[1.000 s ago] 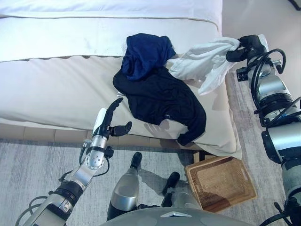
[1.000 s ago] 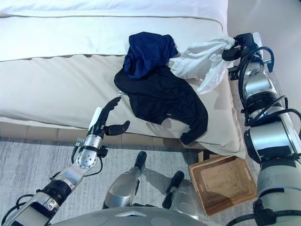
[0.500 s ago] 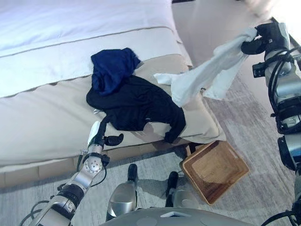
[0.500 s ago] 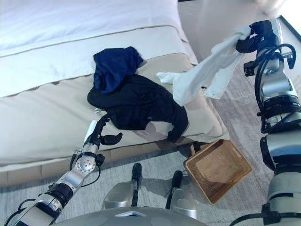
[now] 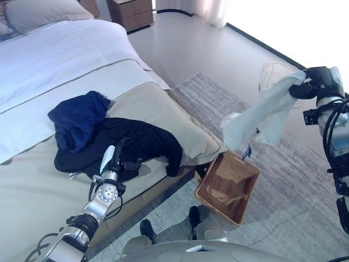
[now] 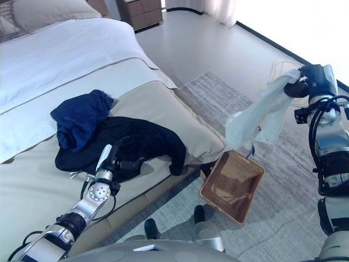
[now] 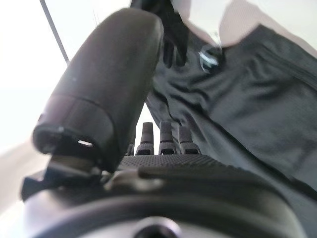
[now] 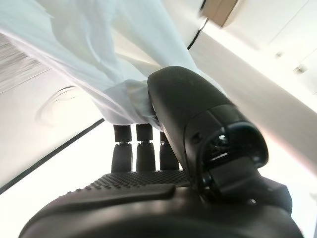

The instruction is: Pick up the clothes from the bed and place them into the basket

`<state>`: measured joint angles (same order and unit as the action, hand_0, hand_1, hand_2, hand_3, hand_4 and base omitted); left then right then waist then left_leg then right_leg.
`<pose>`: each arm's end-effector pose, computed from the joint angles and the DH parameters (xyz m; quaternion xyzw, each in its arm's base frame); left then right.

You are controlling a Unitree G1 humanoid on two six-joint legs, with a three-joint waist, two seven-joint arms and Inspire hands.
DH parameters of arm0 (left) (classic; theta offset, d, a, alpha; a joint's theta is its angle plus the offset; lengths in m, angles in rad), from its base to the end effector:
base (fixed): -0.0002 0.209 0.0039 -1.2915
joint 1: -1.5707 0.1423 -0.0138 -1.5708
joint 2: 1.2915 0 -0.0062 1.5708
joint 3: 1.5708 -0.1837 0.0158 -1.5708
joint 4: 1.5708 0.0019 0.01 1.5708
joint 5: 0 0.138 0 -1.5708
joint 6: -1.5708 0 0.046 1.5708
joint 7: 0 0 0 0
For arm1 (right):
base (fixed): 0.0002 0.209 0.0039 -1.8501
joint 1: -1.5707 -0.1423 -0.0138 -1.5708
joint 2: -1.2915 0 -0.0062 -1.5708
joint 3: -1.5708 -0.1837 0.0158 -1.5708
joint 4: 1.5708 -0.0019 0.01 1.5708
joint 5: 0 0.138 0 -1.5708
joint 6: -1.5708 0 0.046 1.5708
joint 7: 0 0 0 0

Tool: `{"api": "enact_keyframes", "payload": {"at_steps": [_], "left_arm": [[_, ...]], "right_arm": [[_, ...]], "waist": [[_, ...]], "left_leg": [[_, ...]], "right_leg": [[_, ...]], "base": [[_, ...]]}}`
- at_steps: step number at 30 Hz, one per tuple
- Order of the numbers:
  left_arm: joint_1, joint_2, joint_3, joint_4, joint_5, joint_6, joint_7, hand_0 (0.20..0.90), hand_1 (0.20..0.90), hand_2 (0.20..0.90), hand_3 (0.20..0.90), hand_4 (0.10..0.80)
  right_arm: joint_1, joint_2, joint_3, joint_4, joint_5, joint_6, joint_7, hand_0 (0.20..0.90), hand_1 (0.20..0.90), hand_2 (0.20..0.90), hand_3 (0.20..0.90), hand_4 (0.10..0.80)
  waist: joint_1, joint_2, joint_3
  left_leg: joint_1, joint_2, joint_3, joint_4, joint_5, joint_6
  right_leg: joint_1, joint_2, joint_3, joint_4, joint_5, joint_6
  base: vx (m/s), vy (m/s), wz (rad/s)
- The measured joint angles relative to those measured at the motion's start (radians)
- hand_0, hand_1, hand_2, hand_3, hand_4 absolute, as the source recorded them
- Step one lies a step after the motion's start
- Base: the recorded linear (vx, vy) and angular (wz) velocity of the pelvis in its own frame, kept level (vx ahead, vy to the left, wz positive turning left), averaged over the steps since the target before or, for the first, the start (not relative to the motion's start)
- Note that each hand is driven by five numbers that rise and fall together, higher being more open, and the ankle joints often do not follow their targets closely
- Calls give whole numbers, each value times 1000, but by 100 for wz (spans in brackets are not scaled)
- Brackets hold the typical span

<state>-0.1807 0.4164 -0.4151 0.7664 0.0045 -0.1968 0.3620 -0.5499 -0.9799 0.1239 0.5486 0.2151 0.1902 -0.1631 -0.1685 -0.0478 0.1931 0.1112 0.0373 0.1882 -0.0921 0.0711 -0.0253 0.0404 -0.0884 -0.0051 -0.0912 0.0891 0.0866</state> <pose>0.1962 0.2113 -0.0421 0.3071 0.1711 0.0310 0.9357 0.2711 -0.3445 0.1753 -0.3436 0.0486 -0.2378 0.9072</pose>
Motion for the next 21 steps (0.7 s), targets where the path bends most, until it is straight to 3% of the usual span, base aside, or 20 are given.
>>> {"api": "enact_keyframes", "payload": {"at_steps": [4,13,21], "left_arm": [[0,-35,0,32,8,0,-6,900,900,900,900,800],[-2,-44,-1,44,37,0,-30,900,900,900,900,800],[-5,-54,-3,46,39,0,-43,900,900,900,900,800]], "right_arm": [[32,-44,-7,0,0,12,20,300,300,300,200,100],[100,-43,-45,-8,-11,12,91,300,300,300,200,100],[118,-16,-27,-8,-31,12,137,300,300,300,200,100]], "waist": [[-20,18,-10],[-33,50,-29],[-50,52,-30]], "left_leg": [[0,5,15,-1,-4,-1],[-2,20,51,-1,-10,-9],[-3,30,54,2,-10,-10]], "right_leg": [[-9,7,19,0,0,0],[-32,25,50,0,1,-2],[-35,34,51,0,2,-3]], "base": [[1,-30,-12],[1,-28,-12],[4,-5,-2]]}}
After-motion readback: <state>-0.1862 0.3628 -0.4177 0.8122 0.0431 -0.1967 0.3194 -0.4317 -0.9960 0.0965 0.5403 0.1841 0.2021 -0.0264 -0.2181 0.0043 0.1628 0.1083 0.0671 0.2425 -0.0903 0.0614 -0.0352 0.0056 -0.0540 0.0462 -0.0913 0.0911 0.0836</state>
